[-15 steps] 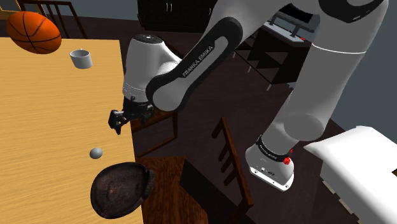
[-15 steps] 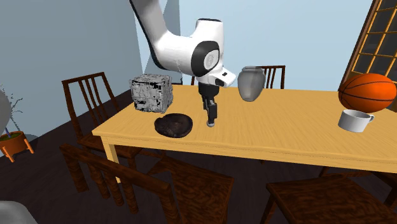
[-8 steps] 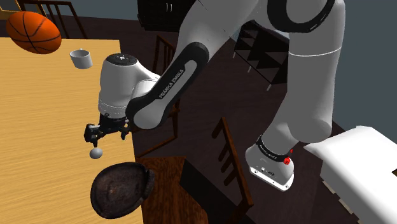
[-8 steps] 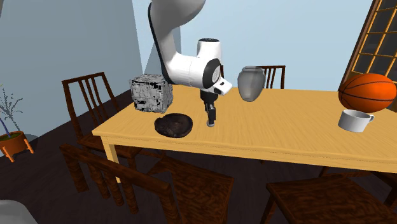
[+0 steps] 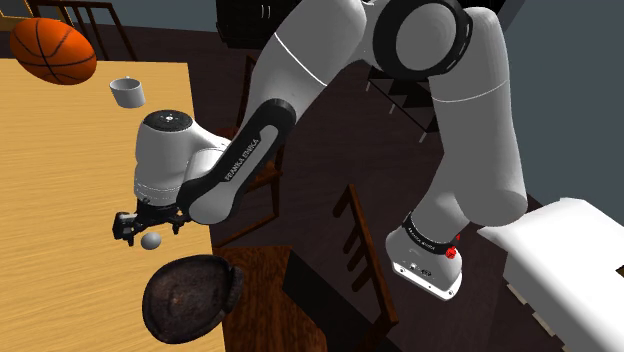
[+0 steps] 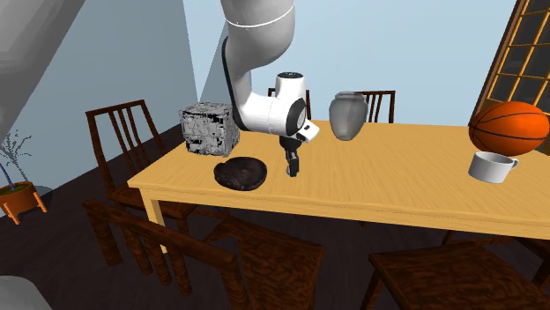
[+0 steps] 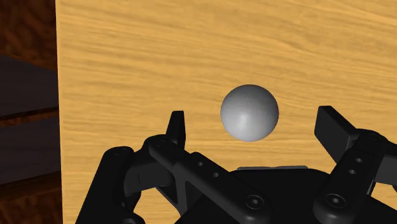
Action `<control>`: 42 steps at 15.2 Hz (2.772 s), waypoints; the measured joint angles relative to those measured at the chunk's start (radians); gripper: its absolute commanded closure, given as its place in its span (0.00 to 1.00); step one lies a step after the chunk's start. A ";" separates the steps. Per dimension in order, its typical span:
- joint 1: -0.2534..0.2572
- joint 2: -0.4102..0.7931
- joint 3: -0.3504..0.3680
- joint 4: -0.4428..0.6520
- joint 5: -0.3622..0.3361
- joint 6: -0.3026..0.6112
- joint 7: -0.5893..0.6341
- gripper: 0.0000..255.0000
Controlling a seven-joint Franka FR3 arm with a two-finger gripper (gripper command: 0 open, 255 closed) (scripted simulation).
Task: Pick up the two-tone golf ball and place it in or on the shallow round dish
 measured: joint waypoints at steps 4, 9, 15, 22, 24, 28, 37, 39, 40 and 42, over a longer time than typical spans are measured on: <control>0.016 0.042 -0.015 0.031 -0.009 0.012 0.006 0.00; 0.020 0.049 -0.018 0.037 -0.010 0.014 0.008 0.00; 0.020 0.049 -0.018 0.037 -0.010 0.014 0.008 1.00; 0.016 0.035 -0.012 0.034 -0.006 0.003 0.006 1.00; 0.008 0.015 -0.003 0.027 -0.001 -0.011 0.002 1.00; -0.007 -0.026 0.015 0.015 0.012 -0.041 -0.005 1.00; -0.040 -0.119 0.059 0.004 0.048 -0.123 -0.025 1.00; -0.049 -0.137 0.068 0.001 0.057 -0.139 -0.031 1.00; -0.051 -0.147 0.073 0.004 0.062 -0.152 -0.033 1.00; -0.058 -0.165 0.081 0.007 0.071 -0.173 -0.038 1.00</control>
